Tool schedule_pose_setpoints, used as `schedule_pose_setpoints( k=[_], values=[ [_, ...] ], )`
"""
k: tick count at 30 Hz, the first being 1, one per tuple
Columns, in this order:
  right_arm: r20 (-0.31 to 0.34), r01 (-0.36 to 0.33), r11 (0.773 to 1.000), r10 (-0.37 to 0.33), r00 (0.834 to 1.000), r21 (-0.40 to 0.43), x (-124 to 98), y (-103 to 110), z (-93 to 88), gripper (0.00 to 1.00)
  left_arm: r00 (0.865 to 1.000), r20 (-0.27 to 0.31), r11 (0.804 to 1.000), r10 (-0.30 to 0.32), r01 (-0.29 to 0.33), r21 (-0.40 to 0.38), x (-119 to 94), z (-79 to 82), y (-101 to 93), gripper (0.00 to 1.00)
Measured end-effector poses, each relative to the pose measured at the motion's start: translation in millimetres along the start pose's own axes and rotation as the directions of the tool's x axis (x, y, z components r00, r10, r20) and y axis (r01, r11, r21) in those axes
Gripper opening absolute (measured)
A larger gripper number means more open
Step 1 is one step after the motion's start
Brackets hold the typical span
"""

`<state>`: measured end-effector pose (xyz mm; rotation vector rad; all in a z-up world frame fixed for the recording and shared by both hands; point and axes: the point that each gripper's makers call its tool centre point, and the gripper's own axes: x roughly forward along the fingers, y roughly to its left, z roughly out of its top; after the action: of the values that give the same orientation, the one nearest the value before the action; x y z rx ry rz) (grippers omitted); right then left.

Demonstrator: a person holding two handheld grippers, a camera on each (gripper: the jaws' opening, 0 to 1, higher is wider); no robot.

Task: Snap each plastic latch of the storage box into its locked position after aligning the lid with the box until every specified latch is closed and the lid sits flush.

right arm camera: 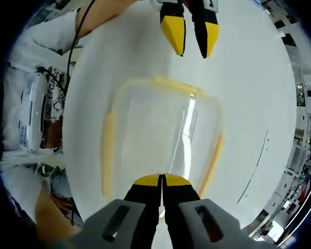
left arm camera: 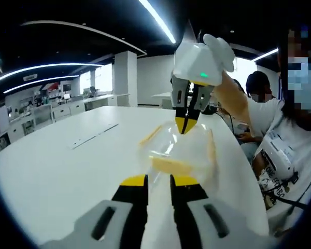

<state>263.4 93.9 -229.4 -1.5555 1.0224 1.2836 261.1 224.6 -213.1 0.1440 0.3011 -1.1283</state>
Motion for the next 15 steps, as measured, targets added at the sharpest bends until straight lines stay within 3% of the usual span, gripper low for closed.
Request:
schedule_pose_setpoints(
  k=[5,10,15],
  values=[
    [0.016,0.013,1.000,-0.013,1.000,0.013,0,0,0.5,0.00,0.999,0.030,0.999,-0.042,0.041,0.028,6,3.3,-4.3,0.16],
    [-0.004,0.035,0.999,-0.035,0.999,0.001,1,-1,2.9,0.00,0.998,-0.013,0.996,-0.058,0.059,0.061,18,-10.1,-3.5,0.16],
    [-0.006,0.047,0.999,-0.047,0.999,0.009,1,-4,3.5,0.00,0.995,0.006,0.990,-0.102,0.101,0.093,24,-7.6,-12.0,0.16]
  ],
)
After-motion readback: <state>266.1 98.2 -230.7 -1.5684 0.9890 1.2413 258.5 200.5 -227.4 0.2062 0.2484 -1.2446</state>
